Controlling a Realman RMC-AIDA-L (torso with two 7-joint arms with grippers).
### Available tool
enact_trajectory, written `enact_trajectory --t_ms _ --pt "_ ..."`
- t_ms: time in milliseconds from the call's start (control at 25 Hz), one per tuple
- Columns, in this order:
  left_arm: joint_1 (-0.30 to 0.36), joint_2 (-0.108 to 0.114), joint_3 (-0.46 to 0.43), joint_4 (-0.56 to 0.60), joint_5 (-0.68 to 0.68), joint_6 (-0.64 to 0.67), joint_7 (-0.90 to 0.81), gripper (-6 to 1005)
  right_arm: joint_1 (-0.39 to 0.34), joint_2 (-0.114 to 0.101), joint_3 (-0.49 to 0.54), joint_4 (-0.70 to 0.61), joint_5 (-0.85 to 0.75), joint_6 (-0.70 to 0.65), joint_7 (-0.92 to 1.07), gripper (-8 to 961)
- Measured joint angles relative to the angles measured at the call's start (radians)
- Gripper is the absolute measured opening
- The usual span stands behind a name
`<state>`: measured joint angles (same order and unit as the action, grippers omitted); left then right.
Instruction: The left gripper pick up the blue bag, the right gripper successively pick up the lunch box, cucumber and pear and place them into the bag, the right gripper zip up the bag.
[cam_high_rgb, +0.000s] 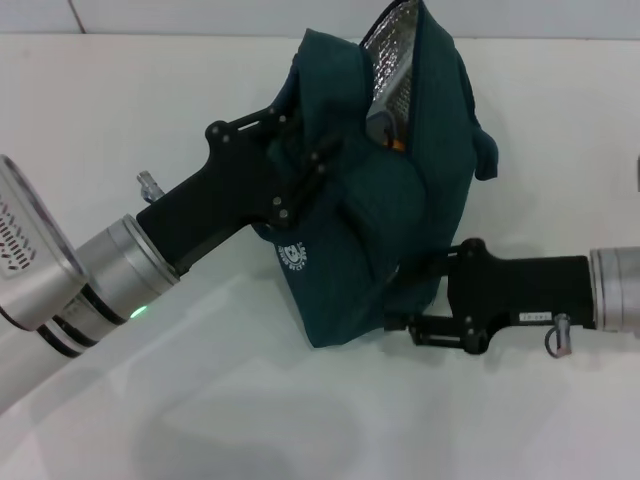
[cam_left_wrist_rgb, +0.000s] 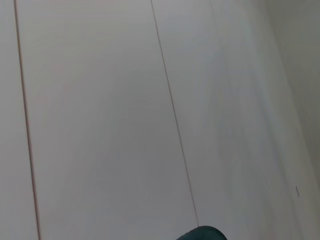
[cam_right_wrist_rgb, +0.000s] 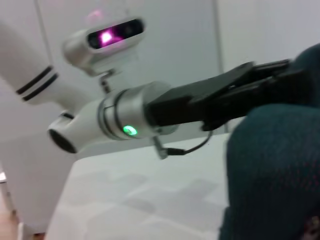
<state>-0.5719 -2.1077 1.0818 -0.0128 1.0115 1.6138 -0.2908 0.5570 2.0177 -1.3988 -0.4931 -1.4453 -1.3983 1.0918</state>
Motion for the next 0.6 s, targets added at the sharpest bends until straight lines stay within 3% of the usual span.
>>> enact_trajectory --t_ms 600 --pt "0.009 0.0 0.001 0.007 0.005 0.001 0.003 329 -0.036 0.004 -0.003 0.02 0.136 0.036 0.013 441"
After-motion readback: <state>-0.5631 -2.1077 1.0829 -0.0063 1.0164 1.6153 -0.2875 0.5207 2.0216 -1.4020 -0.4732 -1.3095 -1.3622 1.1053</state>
